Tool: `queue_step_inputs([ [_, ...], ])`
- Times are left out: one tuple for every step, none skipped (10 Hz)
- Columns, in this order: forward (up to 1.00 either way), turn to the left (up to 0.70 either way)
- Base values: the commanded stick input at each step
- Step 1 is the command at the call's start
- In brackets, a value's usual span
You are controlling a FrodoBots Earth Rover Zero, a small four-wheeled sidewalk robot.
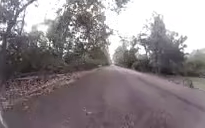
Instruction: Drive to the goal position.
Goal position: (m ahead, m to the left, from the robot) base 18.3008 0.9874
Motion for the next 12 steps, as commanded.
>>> queue_step_inputs([
  [0.7, 0.0],
  [0.7, 0.0],
  [0.7, 0.0],
  [0.7, 0.0],
  [0.7, 0.0],
  [0.7, 0.0],
  [0.7, 0.0],
  [0.7, 0.0],
  [0.7, 0.0],
  [0.7, 0.0],
  [0.7, 0.0],
  [0.7, 0.0],
])
